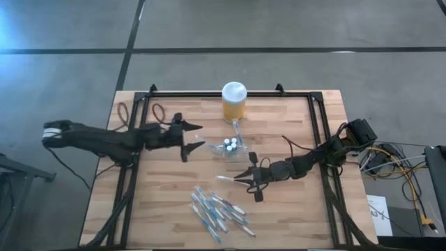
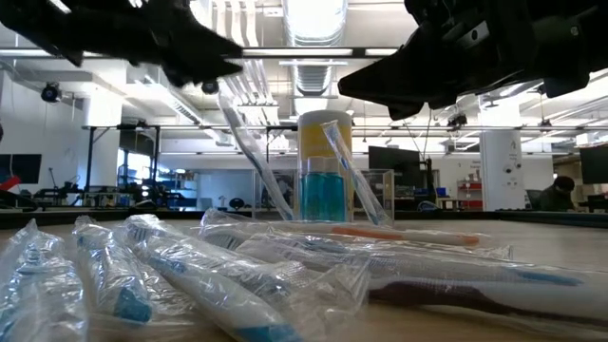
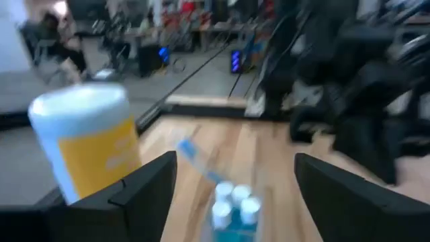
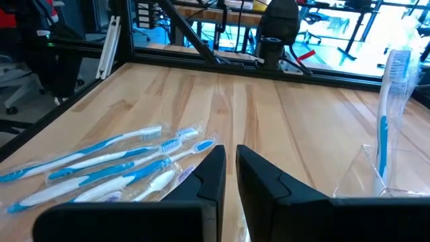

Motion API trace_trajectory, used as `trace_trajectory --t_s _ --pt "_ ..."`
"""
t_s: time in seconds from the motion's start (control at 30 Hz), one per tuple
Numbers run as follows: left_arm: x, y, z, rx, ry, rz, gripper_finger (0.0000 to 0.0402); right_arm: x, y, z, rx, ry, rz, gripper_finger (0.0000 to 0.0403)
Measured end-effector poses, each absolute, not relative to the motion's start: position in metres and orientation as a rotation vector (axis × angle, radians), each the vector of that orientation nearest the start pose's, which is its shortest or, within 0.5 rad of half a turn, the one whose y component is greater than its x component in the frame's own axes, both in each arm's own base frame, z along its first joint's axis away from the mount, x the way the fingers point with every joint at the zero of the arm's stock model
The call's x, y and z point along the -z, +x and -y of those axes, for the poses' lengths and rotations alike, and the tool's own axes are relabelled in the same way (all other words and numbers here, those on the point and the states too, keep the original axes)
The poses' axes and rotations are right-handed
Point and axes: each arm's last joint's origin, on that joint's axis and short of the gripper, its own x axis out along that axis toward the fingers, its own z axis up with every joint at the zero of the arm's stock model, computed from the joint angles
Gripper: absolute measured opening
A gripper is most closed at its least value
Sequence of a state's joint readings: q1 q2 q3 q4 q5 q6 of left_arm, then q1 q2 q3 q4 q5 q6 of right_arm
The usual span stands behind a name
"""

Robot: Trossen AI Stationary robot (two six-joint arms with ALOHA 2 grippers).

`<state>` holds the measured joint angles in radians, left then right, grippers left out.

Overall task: Pick & Place toothbrushing station
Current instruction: Put the orange toothbrush into the transparent organizer

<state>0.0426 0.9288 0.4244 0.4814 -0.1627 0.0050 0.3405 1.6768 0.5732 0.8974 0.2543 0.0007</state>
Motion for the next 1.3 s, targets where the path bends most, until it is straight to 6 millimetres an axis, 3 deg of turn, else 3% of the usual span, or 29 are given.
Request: trace_trajectory --t_s 0.2,0.37,0.6,0.83,1.03,1.3 --pt "-0.273 0.163 -0.009 -0.115 0.007 0.088 0.0301 -0.154 0.290 -0.095 -0.084 -0.044 -0.201 0.0034" --pt "-0.273 0.132 -0.008 -0.128 -0.017 0.028 0.0281 -0.154 0.290 -0.095 -0.083 -0.035 -0.203 0.0034" --pt "-0.241 0.117 -0.008 -0.139 -0.105 -0.069 0.0190 -0.154 0.290 -0.095 -0.083 -0.035 -0.203 0.0034" --pt "-0.196 0.113 -0.007 -0.138 -0.102 -0.068 0.0021 -0.154 0.290 -0.095 -0.080 -0.011 -0.203 0.0034" --pt "-0.168 0.109 -0.007 -0.130 -0.129 -0.003 0.0010 -0.154 0.290 -0.096 -0.129 -0.003 -0.205 0.0034" --pt "-0.168 0.107 -0.002 0.033 -0.134 -0.003 0.0005 -0.154 0.290 -0.097 -0.126 0.073 -0.210 0.0034"
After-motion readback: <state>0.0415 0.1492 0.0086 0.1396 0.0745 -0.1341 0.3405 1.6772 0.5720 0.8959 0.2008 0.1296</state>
